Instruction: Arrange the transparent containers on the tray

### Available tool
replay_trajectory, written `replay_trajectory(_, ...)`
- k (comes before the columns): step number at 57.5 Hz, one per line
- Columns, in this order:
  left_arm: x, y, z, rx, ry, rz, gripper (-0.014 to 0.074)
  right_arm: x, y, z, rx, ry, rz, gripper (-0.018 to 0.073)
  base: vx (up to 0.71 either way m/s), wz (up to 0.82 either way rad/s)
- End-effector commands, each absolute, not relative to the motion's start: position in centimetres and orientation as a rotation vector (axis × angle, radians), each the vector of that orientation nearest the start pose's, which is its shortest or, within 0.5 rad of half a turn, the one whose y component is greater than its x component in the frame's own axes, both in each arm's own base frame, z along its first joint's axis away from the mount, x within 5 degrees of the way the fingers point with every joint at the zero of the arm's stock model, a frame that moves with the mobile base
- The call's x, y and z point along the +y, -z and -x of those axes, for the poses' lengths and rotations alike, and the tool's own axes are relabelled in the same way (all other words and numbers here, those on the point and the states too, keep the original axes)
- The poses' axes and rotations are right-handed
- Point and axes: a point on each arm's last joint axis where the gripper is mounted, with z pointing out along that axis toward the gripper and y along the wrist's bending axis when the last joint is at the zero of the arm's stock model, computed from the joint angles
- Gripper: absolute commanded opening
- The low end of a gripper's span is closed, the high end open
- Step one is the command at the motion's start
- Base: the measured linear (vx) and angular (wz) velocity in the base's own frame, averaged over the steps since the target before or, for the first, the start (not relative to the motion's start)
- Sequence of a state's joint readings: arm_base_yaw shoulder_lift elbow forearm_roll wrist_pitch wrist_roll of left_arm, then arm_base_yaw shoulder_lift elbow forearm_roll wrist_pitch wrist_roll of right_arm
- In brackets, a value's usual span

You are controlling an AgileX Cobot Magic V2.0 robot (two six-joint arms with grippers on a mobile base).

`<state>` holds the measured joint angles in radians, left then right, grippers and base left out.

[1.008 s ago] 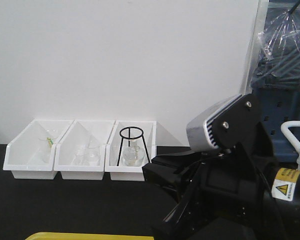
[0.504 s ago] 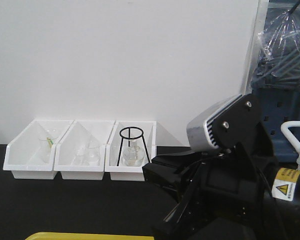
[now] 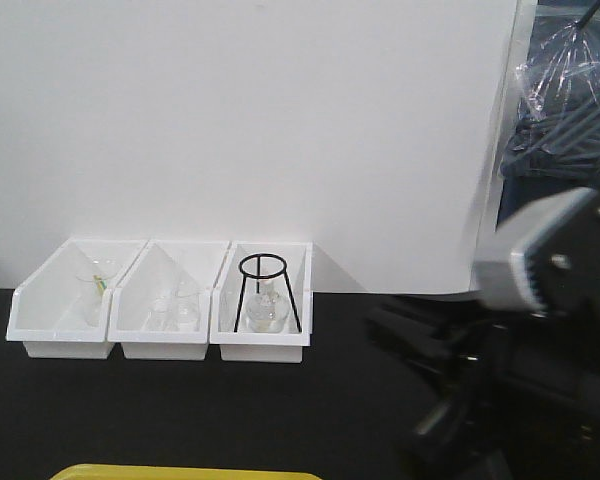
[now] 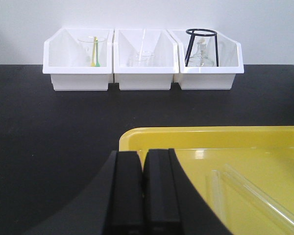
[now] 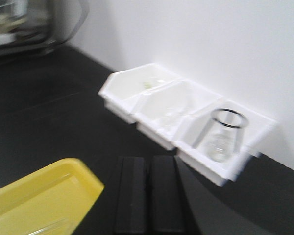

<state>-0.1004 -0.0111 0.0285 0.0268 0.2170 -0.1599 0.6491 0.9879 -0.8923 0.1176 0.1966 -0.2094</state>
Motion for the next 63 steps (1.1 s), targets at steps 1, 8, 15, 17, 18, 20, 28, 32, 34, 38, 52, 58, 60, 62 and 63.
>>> replay_trajectory(1,-0.5,-18.4,-5.6,1.647,0.181,0.037,0.0024,9.8,-38.0,-16.3,1.577,-0.394,0.46,-0.0013,0.0,0.0)
replay_trajectory(8,-0.5,-18.4,-5.6,1.647,0.181,0.037,0.0024,4.5,-33.4,-13.3,1.595,-0.263,0.255,-0.0013,0.0,0.0)
replay_trajectory(15,-0.5,-18.4,-5.6,1.647,0.181,0.037,0.0024,0.9,-29.4,-9.7,1.56,-0.013,0.124,-0.0013,0.0,0.0)
replay_trajectory(17,-0.5,-18.4,-5.6,1.647,0.181,0.037,0.0024,0.3,-28.4,-8.8,1.552,0.041,0.101,-0.0013,0.0,0.0)
replay_trajectory(18,-0.5,-18.4,-5.6,1.647,0.181,0.037,0.0024,0.2,-28.1,-8.3,1.537,0.059,0.09,-0.0013,0.0,0.0)
replay_trajectory(20,-0.5,-18.4,-5.6,1.647,0.181,0.037,0.0024,-0.1,-27.1,-7.5,1.528,0.091,0.068,-0.0013,0.0,0.0)
replay_trajectory(28,-0.5,-18.4,-5.6,1.647,0.181,0.037,0.0024,-0.3,-23.2,-5.5,1.487,0.117,0.019,-0.0013,0.0,0.0)
replay_trajectory(32,-0.5,-18.4,-5.6,1.645,0.181,0.037,0.0024,-0.3,-21.1,-5.4,1.491,0.116,0.02,-0.0013,0.0,0.0)
replay_trajectory(34,-0.5,-18.4,-5.6,1.647,0.181,0.037,0.0024,-0.3,-20.1,-5.7,1.506,0.105,0.024,-0.0013,0.0,0.0)
replay_trajectory(38,-0.5,-18.4,-5.6,1.649,0.181,0.037,0.0024,-0.3,-19.4,-5.7,1.588,0.1,0.013,-0.0011,0.0,0.0)
replay_trajectory(52,-0.5,-18.4,-5.6,1.649,0.181,0.038,0.0024,-0.4,-18.9,-5.7,1.634,0.102,0.007,-0.0011,0.0,0.0)
replay_trajectory(58,-0.5,-18.4,-5.6,1.649,0.181,0.038,0.0024,-0.4,-18.9,-5.7,1.636,0.102,0.006,-0.0011,0.0,0.0)
replay_trajectory(60,-0.5,-18.4,-5.6,1.649,0.181,0.038,0.0024,-0.4,-18.9,-5.7,1.636,0.102,0.006,-0.0011,0.0,0.0)
replay_trajectory(62,-0.5,-18.4,-5.6,1.649,0.181,0.038,0.0024,-0.4,-18.9,-5.7,1.636,0.102,0.006,-0.0011,0.0,0.0)
replay_trajectory(63,-0.5,-18.4,-5.6,1.649,0.181,0.038,0.0024,-0.4,-18.9,-5.7,1.636,0.102,0.006,-0.0011,0.0,0.0)
